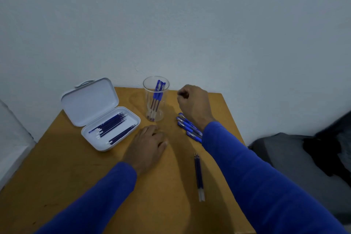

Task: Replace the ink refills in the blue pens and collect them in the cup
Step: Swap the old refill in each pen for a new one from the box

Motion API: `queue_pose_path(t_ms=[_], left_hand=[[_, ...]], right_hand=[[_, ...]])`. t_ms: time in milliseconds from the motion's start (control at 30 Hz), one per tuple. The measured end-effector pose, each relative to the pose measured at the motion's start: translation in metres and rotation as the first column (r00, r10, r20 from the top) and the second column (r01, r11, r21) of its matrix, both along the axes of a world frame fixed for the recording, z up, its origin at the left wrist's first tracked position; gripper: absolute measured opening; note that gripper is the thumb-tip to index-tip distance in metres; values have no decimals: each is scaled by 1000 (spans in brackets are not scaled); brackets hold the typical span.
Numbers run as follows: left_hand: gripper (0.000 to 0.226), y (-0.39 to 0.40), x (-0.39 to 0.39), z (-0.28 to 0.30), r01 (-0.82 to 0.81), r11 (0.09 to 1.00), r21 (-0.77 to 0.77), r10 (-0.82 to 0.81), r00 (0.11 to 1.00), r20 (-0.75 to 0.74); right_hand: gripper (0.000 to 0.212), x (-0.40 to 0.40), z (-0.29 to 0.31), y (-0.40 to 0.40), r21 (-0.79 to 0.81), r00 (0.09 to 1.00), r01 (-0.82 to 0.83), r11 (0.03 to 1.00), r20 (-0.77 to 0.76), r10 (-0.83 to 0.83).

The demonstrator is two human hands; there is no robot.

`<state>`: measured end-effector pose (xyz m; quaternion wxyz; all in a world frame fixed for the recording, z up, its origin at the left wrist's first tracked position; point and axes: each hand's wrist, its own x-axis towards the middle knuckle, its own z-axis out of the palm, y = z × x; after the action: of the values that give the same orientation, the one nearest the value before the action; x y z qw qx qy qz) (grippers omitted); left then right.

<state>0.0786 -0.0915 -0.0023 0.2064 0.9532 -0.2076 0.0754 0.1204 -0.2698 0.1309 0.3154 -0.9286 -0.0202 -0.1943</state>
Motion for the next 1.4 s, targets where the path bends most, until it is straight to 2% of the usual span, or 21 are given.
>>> queue_pose_path(t_ms=[133,233,300,733,967,1167,1300,1400], left_hand=[[38,-10,-2,3,19,1000,-24,-18,1000,15],[39,-14,-5,2,25,999,-38,-25,1000,0],[40,-16,-8,-1,28,999,-40,-29,1000,-12],[41,-17,-11,-1,12,999,-50,-13,1000,-18],[43,-18,-12,3,11,999,-36,-12,1000,-29],[45,-17,-15,10,13,999,-33,-15,997,-70],[44,-9,-29,12,4,988,-155,-14,998,-62],[39,5,-44,17,-8,970,-241,-3,999,-44]], right_hand=[[17,-16,-30,-34,-134,962,72,988,-253,-104],[10,-32,-47,-45,-268,895,3,963,-429,-122],[11,-42,-57,-49,-310,873,-35,950,-472,-122],[17,-39,-73,-50,-453,853,-38,891,-479,-207],[17,-35,-73,-46,-443,808,-18,896,-534,-248],[30,-40,-50,-34,-362,778,-42,931,-597,-197],[23,-71,-35,-15,-228,914,-51,972,-402,-47],[48,-84,-24,8,-71,940,-126,989,-328,96]])
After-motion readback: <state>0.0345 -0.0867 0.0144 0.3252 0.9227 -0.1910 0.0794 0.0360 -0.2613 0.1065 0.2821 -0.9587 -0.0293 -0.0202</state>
